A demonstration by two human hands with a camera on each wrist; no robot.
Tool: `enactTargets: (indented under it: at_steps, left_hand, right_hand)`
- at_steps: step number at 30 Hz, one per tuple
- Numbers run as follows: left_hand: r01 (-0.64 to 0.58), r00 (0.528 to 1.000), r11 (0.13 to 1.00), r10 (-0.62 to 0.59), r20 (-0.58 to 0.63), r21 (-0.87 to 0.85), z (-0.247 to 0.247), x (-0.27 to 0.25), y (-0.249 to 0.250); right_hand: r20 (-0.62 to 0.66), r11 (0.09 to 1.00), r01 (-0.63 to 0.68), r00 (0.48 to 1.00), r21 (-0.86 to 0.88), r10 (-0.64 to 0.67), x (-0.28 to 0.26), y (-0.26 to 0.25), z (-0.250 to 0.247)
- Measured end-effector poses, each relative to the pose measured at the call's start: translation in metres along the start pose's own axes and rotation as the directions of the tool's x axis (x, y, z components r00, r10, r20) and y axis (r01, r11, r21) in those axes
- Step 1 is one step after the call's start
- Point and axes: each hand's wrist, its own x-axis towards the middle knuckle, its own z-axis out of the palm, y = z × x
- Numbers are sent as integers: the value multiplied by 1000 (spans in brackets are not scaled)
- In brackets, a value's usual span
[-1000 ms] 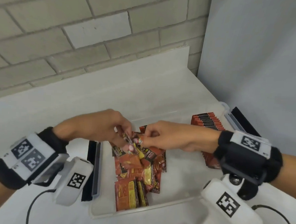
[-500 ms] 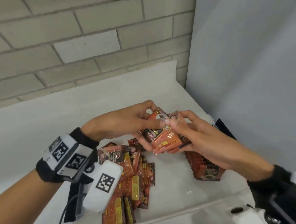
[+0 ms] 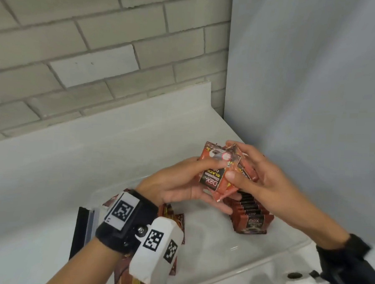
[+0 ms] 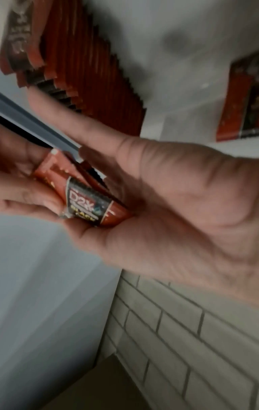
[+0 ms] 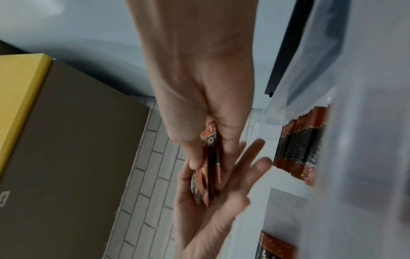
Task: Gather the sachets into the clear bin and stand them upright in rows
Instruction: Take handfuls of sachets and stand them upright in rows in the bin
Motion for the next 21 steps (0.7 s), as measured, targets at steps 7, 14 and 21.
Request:
enactTargets:
  at_steps: [7,14,21]
  left_hand:
    - [-129,992,991,130,1,-38,3,1,-8]
    - [-174,984,980,169,-64,-97,-6,2,-9]
    - [-307,939,940,274,-208,-148,-7,6,-11]
  right_hand:
    - [-49,988,55,997,-144,-62,3,10,8]
    - [-154,992,12,988,-127,-32,6,23,3]
    - [-228,1000,-10,973,15,13,9,24,3]
